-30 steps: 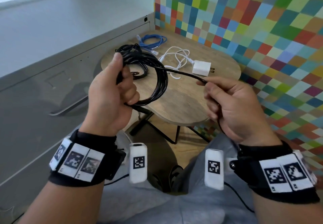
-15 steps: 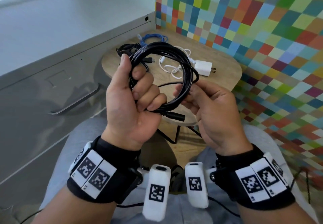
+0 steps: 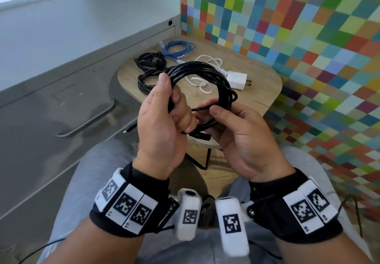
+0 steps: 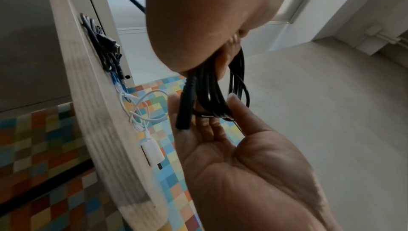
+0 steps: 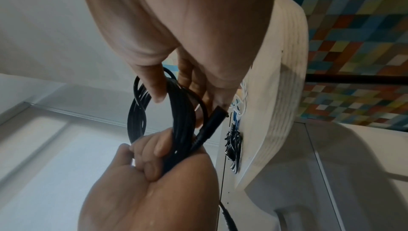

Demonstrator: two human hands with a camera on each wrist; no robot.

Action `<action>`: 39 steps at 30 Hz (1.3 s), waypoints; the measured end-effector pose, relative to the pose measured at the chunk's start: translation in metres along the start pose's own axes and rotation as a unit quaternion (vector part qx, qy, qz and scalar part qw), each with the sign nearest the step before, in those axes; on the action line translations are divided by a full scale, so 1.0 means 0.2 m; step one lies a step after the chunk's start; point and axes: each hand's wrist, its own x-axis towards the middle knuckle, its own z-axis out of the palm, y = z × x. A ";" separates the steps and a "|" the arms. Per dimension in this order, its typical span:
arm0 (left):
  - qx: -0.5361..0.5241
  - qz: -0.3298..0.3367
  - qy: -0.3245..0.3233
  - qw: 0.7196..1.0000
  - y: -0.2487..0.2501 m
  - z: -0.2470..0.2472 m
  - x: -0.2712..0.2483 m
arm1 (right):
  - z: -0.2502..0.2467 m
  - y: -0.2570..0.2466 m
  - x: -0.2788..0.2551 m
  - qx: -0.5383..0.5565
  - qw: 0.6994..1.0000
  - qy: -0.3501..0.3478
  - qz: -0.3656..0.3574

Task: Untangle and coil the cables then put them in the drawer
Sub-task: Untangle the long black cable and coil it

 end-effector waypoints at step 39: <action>0.437 0.288 -0.048 0.851 -0.02 -0.05 0.02 | -0.01 0.01 0.00 -0.199 0.975 0.030 -0.095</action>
